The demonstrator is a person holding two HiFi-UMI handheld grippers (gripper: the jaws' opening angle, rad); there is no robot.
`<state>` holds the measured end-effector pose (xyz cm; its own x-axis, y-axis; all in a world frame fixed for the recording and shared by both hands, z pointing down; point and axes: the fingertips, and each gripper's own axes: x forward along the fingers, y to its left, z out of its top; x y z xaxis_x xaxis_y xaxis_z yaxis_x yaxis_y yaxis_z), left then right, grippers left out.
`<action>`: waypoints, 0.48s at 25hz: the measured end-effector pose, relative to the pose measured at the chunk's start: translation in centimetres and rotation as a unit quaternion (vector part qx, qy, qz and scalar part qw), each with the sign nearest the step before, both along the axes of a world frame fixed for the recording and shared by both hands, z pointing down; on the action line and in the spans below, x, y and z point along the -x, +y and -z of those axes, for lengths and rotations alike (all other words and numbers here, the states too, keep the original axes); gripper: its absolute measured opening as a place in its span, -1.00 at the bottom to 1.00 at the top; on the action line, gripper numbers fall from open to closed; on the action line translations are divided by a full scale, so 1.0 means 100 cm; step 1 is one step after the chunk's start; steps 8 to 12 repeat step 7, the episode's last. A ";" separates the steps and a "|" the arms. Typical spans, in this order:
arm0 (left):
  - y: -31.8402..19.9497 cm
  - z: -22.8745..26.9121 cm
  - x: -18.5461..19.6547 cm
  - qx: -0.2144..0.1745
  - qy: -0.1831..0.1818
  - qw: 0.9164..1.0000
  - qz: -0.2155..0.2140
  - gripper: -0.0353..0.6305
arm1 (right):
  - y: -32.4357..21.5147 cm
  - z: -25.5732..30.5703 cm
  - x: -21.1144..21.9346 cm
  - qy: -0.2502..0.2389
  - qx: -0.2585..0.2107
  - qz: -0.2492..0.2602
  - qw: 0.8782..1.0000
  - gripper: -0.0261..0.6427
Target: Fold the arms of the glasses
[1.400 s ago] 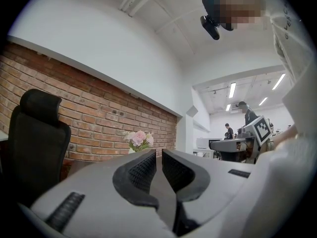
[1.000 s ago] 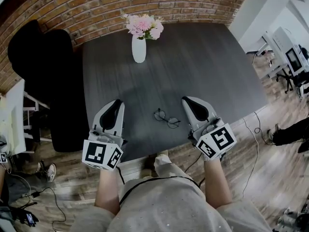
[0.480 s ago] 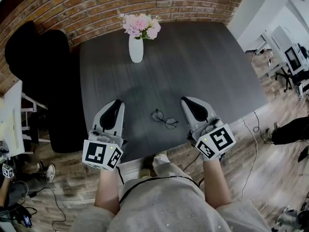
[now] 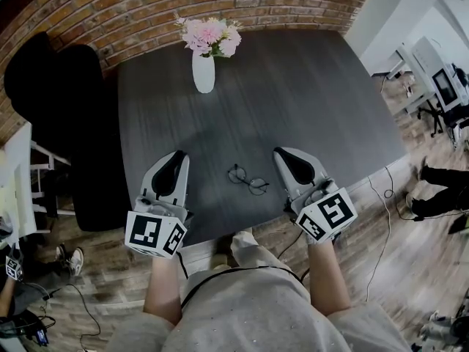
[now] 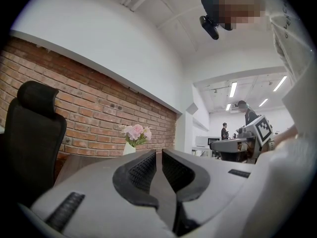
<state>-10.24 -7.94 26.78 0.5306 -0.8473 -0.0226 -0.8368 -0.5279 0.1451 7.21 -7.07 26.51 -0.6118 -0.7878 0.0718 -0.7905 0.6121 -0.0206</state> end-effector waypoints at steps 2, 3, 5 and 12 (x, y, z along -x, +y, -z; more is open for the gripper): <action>0.000 -0.001 -0.002 0.001 -0.001 1.000 -0.001 -0.79 | 0.000 -0.001 -0.001 -0.001 0.000 0.000 1.000 -0.93; -0.001 -0.002 -0.002 0.002 -0.001 1.000 -0.001 -0.79 | -0.001 -0.001 -0.002 -0.001 0.001 0.000 1.000 -0.93; -0.002 -0.002 -0.004 0.002 -0.001 1.000 -0.001 -0.79 | -0.002 -0.002 -0.003 -0.001 0.002 0.002 1.000 -0.93; -0.003 -0.003 -0.005 0.002 -0.002 1.000 -0.001 -0.79 | -0.003 -0.003 -0.003 0.000 0.003 0.003 1.000 -0.93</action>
